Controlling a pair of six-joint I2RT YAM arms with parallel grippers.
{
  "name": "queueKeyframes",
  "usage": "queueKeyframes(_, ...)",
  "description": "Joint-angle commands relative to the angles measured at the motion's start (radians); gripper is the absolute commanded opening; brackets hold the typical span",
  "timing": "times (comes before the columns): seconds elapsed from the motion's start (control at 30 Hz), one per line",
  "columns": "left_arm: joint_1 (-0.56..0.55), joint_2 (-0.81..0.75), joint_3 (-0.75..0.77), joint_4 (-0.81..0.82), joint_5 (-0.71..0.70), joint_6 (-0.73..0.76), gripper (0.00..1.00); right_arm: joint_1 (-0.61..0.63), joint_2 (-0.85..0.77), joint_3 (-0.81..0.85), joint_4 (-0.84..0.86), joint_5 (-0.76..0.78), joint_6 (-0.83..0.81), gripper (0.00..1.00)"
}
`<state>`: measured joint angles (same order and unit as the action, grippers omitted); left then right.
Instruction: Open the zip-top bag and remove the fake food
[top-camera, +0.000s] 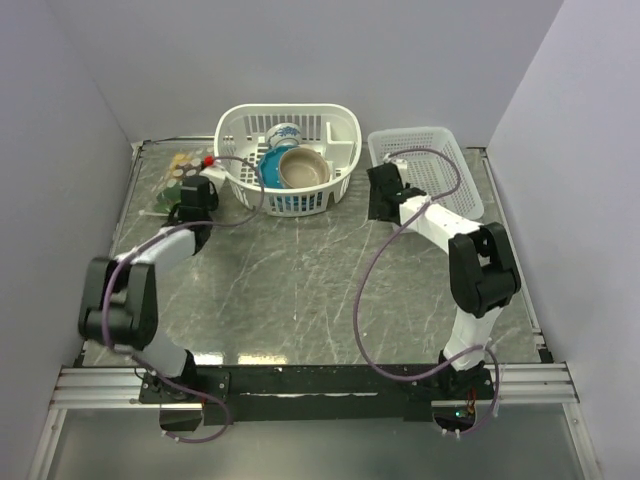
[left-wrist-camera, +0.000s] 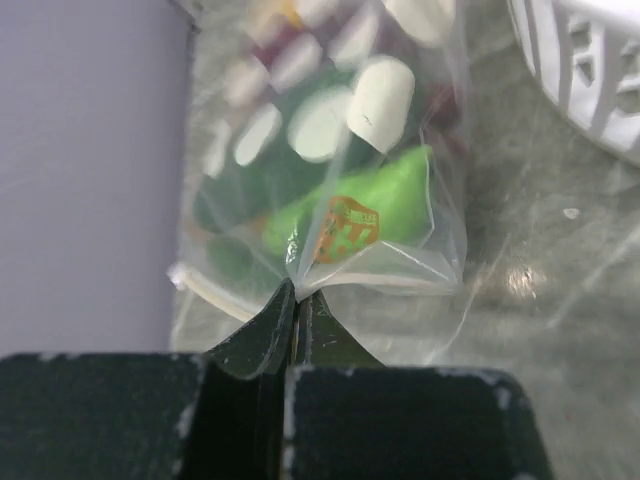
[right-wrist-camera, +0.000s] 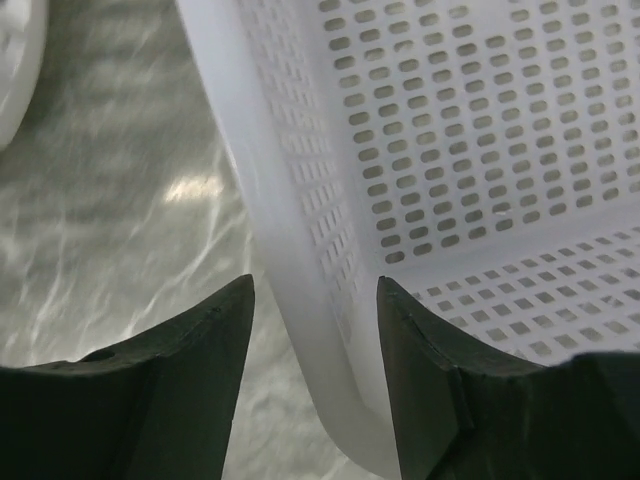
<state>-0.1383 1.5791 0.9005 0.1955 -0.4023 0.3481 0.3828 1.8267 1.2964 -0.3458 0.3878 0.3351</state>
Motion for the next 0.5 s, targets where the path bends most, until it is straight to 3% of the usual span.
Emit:
queueKeyframes(0.0, 0.0, -0.278, 0.0, -0.24, 0.058, -0.067, 0.01, 0.077, -0.118, -0.084, -0.015, 0.019, 0.068, 0.57)
queueKeyframes(0.27, -0.003, -0.603, 0.156, -0.698, 0.197, -0.119, 0.04, 0.151, -0.303, -0.273, -0.022, -0.02, 0.162, 0.54)
queueKeyframes(0.47, -0.003, -0.694, 0.33, -0.967, 0.284, -0.17, 0.04, 0.309, -0.477, -0.423, -0.067, -0.049, 0.297, 0.53)
